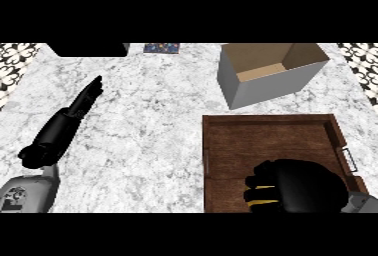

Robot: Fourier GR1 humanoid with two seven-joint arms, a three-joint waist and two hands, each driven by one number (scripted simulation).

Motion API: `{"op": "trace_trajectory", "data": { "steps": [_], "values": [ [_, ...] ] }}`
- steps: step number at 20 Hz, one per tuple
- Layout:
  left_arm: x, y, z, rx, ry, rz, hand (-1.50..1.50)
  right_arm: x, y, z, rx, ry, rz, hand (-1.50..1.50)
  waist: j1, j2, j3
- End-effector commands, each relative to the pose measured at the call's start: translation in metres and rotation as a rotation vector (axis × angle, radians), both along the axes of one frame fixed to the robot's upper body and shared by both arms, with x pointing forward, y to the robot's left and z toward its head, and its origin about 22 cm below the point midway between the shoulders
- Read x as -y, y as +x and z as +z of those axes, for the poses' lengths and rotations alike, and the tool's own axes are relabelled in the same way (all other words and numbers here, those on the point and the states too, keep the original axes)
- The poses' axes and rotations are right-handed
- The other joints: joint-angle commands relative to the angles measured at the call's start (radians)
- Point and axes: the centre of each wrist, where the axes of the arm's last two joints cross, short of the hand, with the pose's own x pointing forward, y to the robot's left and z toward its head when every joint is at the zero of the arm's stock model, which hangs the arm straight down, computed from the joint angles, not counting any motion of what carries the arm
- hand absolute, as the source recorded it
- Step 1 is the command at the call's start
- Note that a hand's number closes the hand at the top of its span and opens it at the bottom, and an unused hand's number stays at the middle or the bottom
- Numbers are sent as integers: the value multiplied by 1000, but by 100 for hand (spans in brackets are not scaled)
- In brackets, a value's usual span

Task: Pick the lemon from the tray and place it in the cardboard box

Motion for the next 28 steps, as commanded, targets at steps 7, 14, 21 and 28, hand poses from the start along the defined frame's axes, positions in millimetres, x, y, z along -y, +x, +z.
{"op": "trace_trajectory", "data": {
  "steps": [7,14,21,28],
  "values": [
    [11,4,6,5,0,-26,0,28,39,57,-269,312,-323,150,15,3,0],
    [13,1,6,18,4,-24,0,25,114,99,-321,386,-519,150,31,6,1],
    [15,10,-2,3,-5,-35,0,25,163,102,-197,195,-606,150,33,13,1],
    [6,14,0,29,0,-54,0,44,194,96,-264,-138,-677,150,56,23,0]
  ]
}}
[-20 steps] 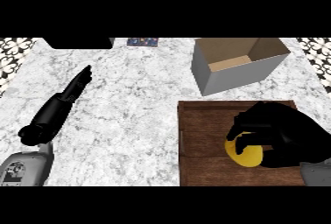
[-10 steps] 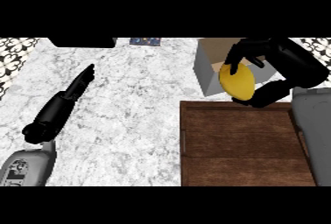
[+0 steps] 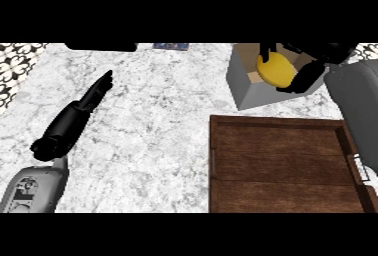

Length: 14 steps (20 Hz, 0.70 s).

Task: Pick the lemon from the tray and place it in the cardboard box

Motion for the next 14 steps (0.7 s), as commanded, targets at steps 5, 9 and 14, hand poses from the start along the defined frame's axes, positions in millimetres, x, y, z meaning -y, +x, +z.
{"op": "trace_trajectory", "data": {
  "steps": [5,9,14],
  "values": [
    [12,9,7,18,-6,-23,0,27,26,-24,-104,-266,43,150,15,9,1],
    [9,-8,-5,6,-2,-20,0,38,32,-34,-179,-342,-2,-150,39,10,2],
    [8,6,9,18,-5,-9,0,37,33,-50,-238,-253,200,-150,24,10,3]
  ]
}}
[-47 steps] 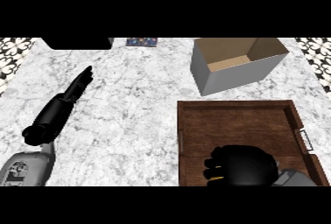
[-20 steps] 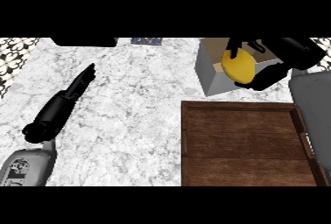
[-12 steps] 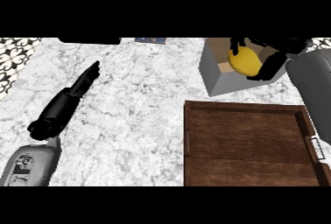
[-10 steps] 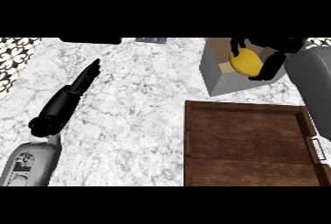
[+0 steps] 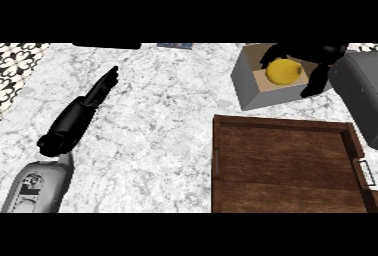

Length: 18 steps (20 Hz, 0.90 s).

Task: Pick the lemon from the tray and place it in the cardboard box

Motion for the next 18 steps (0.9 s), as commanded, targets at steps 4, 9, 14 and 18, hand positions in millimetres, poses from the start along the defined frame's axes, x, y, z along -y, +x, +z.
{"op": "trace_trajectory", "data": {
  "steps": [4,9,14,18],
  "values": [
    [6,-4,-7,-3,-21,-21,0,11,5,0,-138,405,148,-150,4,5,3],
    [1,-1,-3,-5,-6,4,0,-7,8,-28,-392,862,25,-150,-3,0,3],
    [3,4,6,14,-2,-11,0,6,11,-14,-515,1020,-147,-150,17,13,3],
    [9,0,1,2,1,-38,0,36,6,-4,-514,1108,-236,-150,29,19,4]
  ]
}}
